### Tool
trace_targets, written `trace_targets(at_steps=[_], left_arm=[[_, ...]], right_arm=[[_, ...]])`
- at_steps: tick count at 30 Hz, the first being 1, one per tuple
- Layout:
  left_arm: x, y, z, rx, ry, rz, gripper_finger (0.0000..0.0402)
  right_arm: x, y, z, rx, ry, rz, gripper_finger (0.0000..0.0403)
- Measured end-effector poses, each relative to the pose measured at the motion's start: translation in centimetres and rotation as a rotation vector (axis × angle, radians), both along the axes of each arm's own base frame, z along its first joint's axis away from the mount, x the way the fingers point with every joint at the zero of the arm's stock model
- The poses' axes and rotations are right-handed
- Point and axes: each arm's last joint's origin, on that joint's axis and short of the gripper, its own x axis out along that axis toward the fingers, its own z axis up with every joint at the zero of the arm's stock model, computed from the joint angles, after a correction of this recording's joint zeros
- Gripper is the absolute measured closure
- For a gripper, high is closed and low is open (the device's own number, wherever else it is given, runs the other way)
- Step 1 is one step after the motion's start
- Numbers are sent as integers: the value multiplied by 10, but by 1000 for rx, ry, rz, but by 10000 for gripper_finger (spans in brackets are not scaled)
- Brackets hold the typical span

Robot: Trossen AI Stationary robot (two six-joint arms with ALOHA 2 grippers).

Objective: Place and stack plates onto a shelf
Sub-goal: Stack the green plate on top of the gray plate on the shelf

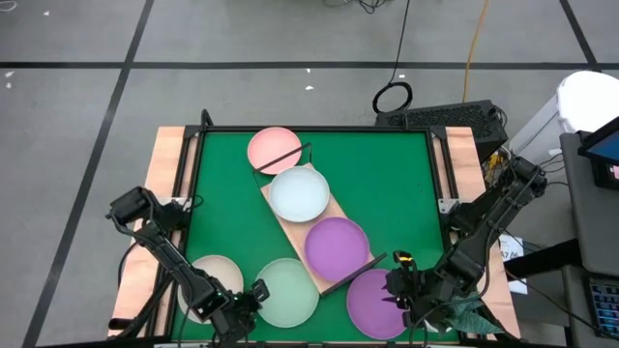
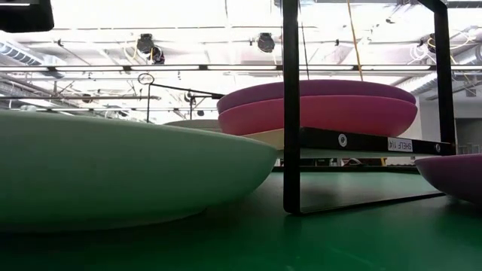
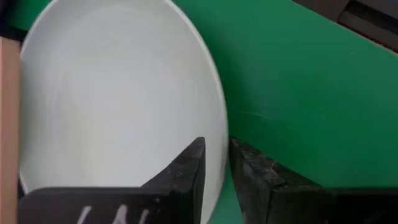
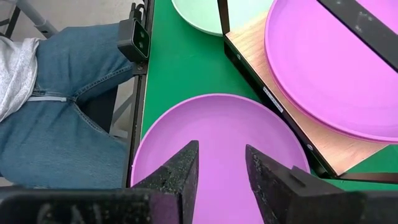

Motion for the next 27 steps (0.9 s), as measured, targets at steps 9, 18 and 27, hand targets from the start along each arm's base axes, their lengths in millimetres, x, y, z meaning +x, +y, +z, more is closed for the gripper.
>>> trace_targets(at_steps=[9, 18, 27], left_arm=[[-3, 3, -9, -18, 22, -37, 326], [-9, -6, -7, -16, -43, -90, 326], [-8, -5, -6, -22, -38, -65, 390]], right_arm=[[0, 0, 0, 4, -4, 0, 289], [1, 1, 1, 8, -11, 3, 289], [1, 1, 1, 5, -14, 4, 289]])
